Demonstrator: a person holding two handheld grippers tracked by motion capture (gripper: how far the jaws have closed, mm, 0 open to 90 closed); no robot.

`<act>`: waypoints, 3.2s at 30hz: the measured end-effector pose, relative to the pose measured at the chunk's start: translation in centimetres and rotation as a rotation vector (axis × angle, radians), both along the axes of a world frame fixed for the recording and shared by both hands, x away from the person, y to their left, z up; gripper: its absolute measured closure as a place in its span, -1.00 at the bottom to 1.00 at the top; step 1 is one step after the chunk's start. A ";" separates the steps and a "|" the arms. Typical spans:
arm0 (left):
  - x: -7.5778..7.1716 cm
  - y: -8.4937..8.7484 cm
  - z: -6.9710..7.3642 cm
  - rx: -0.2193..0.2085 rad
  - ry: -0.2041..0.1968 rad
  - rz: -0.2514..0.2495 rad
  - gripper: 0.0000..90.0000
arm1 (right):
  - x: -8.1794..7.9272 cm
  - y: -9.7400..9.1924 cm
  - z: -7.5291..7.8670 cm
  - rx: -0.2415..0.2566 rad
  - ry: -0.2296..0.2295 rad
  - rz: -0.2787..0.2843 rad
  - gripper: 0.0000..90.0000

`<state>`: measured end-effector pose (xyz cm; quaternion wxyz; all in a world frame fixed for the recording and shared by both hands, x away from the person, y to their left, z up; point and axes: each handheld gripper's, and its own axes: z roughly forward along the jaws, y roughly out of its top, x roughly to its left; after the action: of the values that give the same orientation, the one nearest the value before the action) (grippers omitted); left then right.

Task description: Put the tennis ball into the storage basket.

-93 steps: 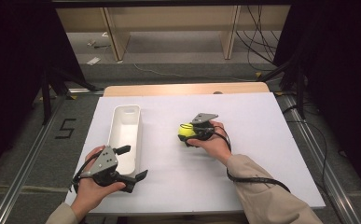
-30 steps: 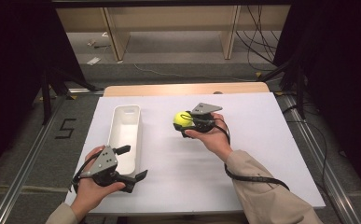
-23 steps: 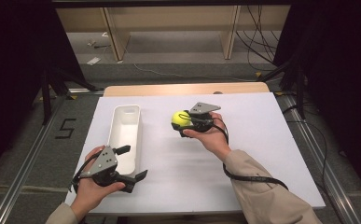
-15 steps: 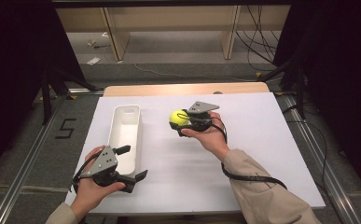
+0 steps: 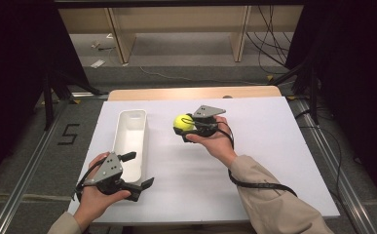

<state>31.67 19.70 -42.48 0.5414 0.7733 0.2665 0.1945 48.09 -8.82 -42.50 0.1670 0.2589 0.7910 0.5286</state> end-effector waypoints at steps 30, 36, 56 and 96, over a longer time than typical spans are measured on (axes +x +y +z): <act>0.0 0.0 0.0 -0.003 0.000 0.000 -1.00 | 0.1 2.3 0.7 0.025 -0.007 0.034 -0.39; 0.0 0.0 0.0 -0.004 -0.001 -0.001 -1.00 | 0.2 2.6 0.8 0.029 -0.010 0.038 -0.39; 0.0 0.0 0.0 0.000 -0.001 -0.002 -1.00 | 0.2 3.3 0.9 0.037 -0.012 0.048 -0.39; -0.1 0.0 0.0 -0.006 0.002 -0.002 -1.00 | 0.2 4.8 1.1 0.054 -0.016 0.068 -0.39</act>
<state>31.59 19.72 -42.46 0.5435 0.7722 0.2671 0.1925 48.25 -4.00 -41.39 0.1485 0.2321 0.7832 0.5573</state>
